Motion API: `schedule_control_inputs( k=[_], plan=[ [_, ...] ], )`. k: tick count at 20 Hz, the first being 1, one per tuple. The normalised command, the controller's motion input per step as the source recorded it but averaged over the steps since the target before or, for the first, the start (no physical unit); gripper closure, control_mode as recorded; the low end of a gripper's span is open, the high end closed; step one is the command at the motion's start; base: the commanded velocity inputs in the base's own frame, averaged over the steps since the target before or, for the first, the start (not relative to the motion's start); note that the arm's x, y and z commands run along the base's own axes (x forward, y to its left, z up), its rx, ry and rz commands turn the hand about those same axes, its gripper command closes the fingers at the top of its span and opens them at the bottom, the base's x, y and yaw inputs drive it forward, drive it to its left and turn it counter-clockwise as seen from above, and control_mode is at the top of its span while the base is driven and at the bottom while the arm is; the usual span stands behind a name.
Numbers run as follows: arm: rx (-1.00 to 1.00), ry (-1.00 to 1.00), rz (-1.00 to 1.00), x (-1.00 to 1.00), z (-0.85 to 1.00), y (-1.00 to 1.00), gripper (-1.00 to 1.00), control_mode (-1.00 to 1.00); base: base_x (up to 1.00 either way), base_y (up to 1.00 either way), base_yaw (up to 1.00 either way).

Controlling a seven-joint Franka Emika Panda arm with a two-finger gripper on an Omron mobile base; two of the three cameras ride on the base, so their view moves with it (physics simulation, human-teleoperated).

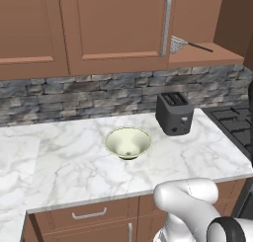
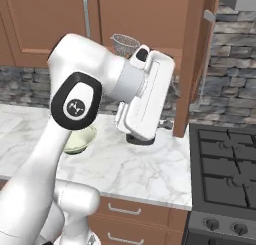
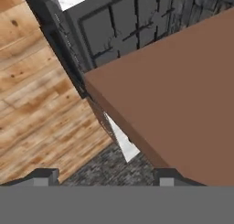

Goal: Open the cabinet and setup a tea strainer by placing it in the bowl upright.

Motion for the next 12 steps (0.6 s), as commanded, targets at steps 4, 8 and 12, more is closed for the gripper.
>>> schedule_control_inputs(
  k=[4,8,12],
  plan=[
    [-0.04,0.16,0.0,0.0,-0.16,0.03,-1.0,-1.0,0.0,0.0,0.0],
    [-0.03,0.01,0.0,0.0,-0.05,0.94,-1.0,-1.0,0.0,0.0,0.0],
    [0.0,0.01,0.0,0.02,-0.19,1.0,-1.0,-1.0,0.0,0.0,0.0]
  ],
)
